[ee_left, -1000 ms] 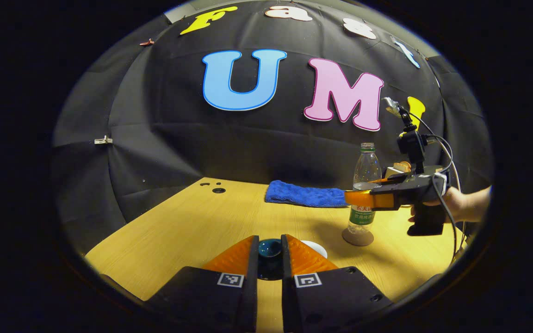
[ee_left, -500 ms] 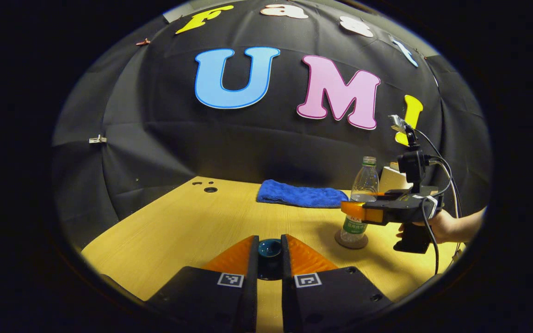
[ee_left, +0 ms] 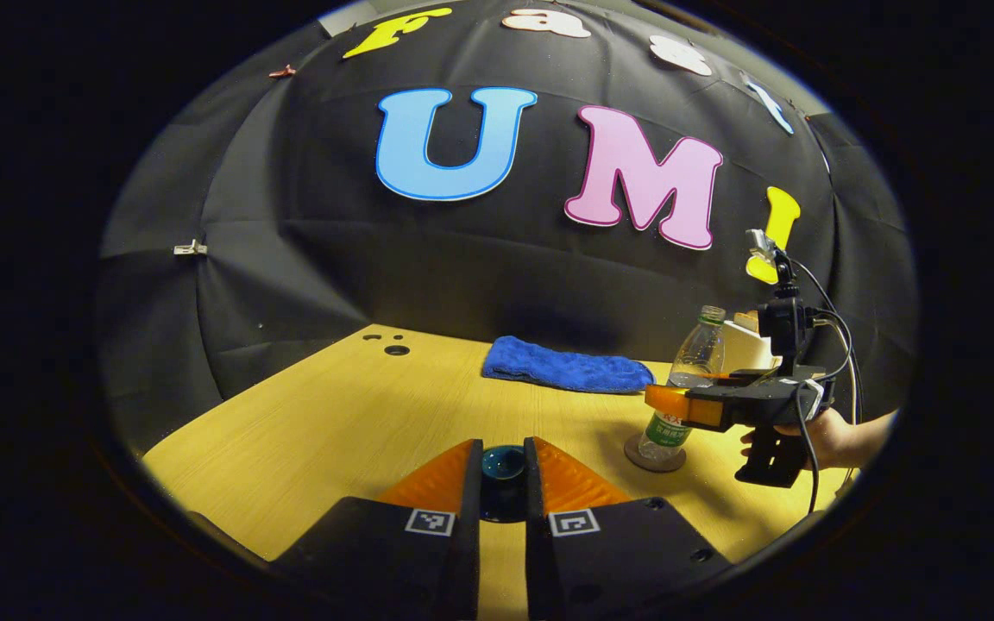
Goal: Open the teacup lid with one hand, grasp the water bottle and pour water into the teacup with the other hand; after pouring, place the water bottle on the coaster and then close the teacup lid.
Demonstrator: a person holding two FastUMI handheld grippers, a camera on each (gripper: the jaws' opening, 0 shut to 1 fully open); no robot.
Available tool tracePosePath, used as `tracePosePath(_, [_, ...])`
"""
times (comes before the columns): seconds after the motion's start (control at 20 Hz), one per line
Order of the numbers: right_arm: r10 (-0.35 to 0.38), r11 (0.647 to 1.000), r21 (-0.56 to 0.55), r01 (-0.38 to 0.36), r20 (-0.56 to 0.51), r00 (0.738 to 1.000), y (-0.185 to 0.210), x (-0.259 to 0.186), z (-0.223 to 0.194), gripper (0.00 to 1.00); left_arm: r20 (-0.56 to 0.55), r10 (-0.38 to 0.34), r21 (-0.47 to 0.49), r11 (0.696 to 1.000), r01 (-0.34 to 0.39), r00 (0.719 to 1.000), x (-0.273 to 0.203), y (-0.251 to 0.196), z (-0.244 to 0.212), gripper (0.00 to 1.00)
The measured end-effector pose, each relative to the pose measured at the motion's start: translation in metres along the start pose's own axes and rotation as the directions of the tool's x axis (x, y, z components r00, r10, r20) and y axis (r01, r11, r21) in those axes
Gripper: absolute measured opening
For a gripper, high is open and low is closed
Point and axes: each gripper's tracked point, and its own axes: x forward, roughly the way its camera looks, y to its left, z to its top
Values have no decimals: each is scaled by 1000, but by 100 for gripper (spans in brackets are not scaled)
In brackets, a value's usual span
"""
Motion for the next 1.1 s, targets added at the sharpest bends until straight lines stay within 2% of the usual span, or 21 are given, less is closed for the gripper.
tracePosePath(0.05, [-1,1000,1,1,-2,1000,0,-1,-1,91,2,1,3,1000,-1,1000,0,0,0,25])
tracePosePath(0.2, [-9,1000,-4,9,-1,1000,-3,-6,-1,99,6,-5,14,1000,5,1000,-1,-4,3,22])
tracePosePath(0.4, [-9,1000,-9,9,-23,1000,-1,-19,-10,97,3,-20,9,1000,19,1000,3,-12,3,29])
tracePosePath(0.45, [-12,1000,-1,12,-33,999,-1,-24,-15,97,0,-22,13,1000,22,1000,6,-14,2,25])
tracePosePath(0.65, [-55,996,65,57,-39,998,-10,-62,-32,99,-8,-37,44,998,37,999,19,-21,-1,25])
tracePosePath(0.85, [-102,994,43,105,-66,993,-23,-102,-45,99,-13,-47,88,995,48,999,35,-26,-9,26])
tracePosePath(0.95, [-121,990,69,126,-77,990,-25,-122,-49,98,-24,-50,103,993,52,998,44,-28,-17,25])
tracePosePath(1.0, [-123,988,82,130,-89,988,-25,-131,-52,98,-29,-53,107,993,56,998,47,-30,-21,22])
tracePosePath(1.05, [-129,986,89,138,-105,986,-26,-140,-58,98,-32,-58,106,992,61,998,51,-31,-25,29])
tracePosePath(1.1, [-140,984,91,151,-116,983,-29,-147,-61,99,-37,-63,108,992,66,997,54,-33,-29,25])
